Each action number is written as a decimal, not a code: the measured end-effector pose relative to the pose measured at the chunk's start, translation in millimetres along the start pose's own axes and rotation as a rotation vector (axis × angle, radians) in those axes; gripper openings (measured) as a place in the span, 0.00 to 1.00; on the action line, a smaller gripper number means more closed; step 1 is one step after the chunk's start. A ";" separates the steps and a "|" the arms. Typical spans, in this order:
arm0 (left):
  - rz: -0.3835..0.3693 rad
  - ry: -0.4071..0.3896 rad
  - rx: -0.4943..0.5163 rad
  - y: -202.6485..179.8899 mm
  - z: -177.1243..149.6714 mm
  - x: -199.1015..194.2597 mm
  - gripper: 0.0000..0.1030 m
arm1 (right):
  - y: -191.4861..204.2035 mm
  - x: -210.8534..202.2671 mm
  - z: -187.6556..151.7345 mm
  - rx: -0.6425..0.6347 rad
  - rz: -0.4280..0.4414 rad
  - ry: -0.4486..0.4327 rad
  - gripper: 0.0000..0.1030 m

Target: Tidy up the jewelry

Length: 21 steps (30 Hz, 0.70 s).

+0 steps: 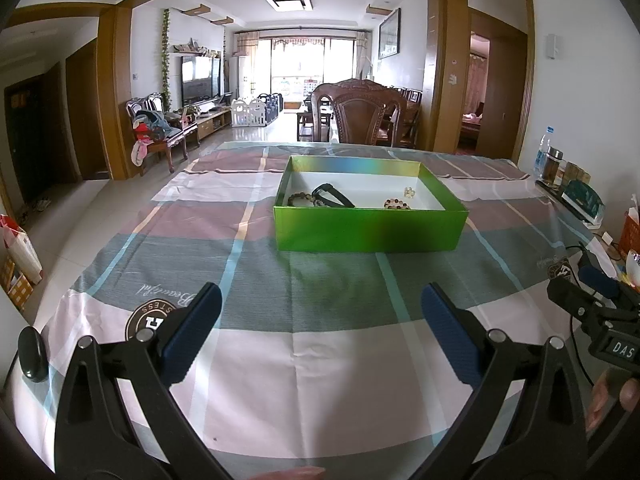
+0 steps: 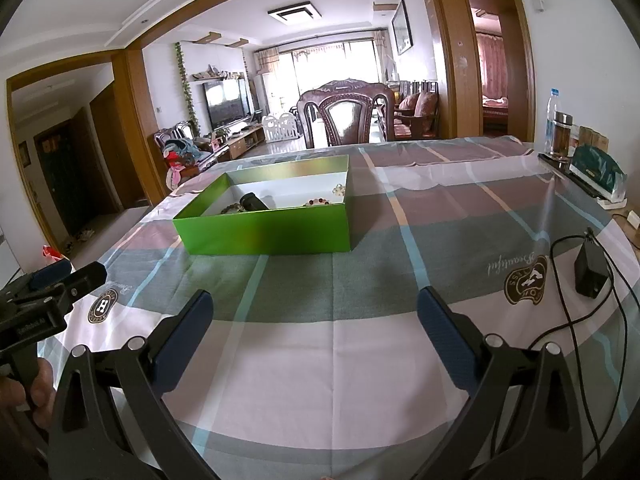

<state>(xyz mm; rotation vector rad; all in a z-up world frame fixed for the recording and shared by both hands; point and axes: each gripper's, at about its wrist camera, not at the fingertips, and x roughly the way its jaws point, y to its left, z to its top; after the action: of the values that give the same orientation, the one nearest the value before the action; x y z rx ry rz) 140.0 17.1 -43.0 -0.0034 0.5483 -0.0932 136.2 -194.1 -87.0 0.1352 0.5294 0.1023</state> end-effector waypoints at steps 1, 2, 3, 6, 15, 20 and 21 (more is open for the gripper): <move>0.000 0.001 -0.001 0.2 -0.1 0.2 0.96 | 0.6 -0.2 -0.4 -0.003 -0.001 0.000 0.97; -0.001 0.002 -0.002 0.3 0.0 0.0 0.96 | 0.7 -0.1 -0.8 -0.004 -0.001 0.000 0.97; -0.001 0.002 -0.001 0.0 -0.1 0.0 0.96 | 0.6 -0.1 -0.7 -0.003 0.000 0.000 0.97; -0.002 0.002 -0.001 -0.1 -0.3 -0.4 0.96 | 1.0 -0.5 -1.1 -0.002 0.000 0.000 0.97; -0.008 0.017 0.003 -1.2 -2.1 1.5 0.96 | 0.7 1.3 -2.5 -0.004 -0.001 0.006 0.97; -0.013 0.022 0.003 -0.4 -2.8 3.6 0.96 | 1.0 2.0 -3.2 -0.004 -0.001 0.007 0.97; -0.011 0.021 0.005 -0.3 -3.0 3.7 0.96 | 1.0 2.0 -3.2 -0.004 -0.003 0.005 0.97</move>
<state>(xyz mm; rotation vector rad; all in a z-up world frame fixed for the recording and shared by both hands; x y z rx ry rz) 141.6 16.5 -47.5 -0.0011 0.5688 -0.1057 136.2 -192.5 -90.5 0.1303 0.5345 0.1012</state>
